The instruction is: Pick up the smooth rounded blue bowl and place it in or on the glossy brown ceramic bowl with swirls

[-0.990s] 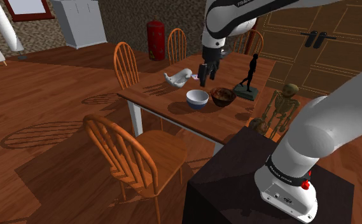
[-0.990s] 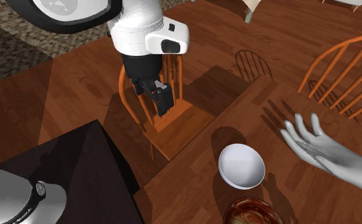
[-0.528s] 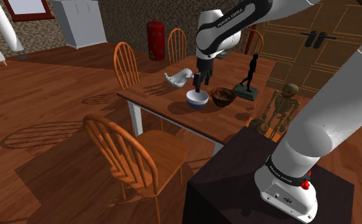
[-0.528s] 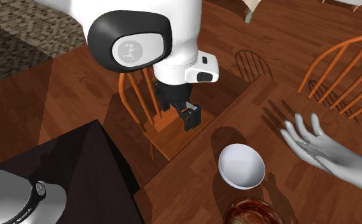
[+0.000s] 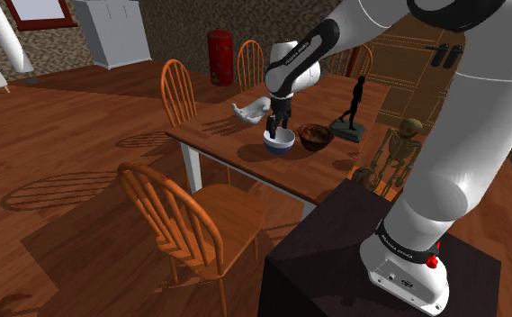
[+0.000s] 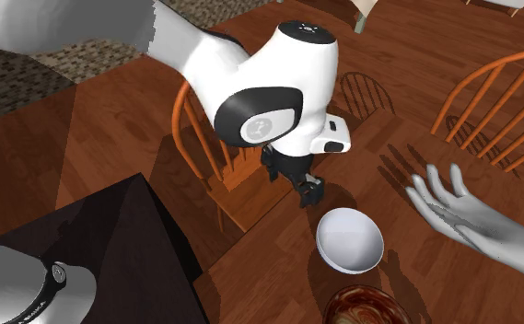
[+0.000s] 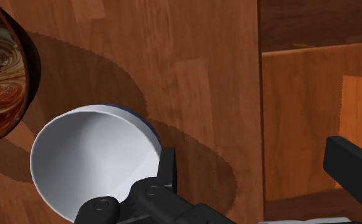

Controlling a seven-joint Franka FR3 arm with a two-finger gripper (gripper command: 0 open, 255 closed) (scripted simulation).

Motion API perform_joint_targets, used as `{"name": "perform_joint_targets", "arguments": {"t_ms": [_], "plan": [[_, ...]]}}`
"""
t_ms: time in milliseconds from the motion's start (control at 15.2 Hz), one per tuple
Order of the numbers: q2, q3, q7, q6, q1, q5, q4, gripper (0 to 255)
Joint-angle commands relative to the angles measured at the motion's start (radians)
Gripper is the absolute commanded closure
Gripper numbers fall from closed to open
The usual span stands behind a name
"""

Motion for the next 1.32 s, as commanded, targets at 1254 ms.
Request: {"name": "perform_joint_targets", "arguments": {"t_ms": [1254], "plan": [[0.488,-0.017,-0.050,0.160,-0.058,0.002,0.341,0]]}}
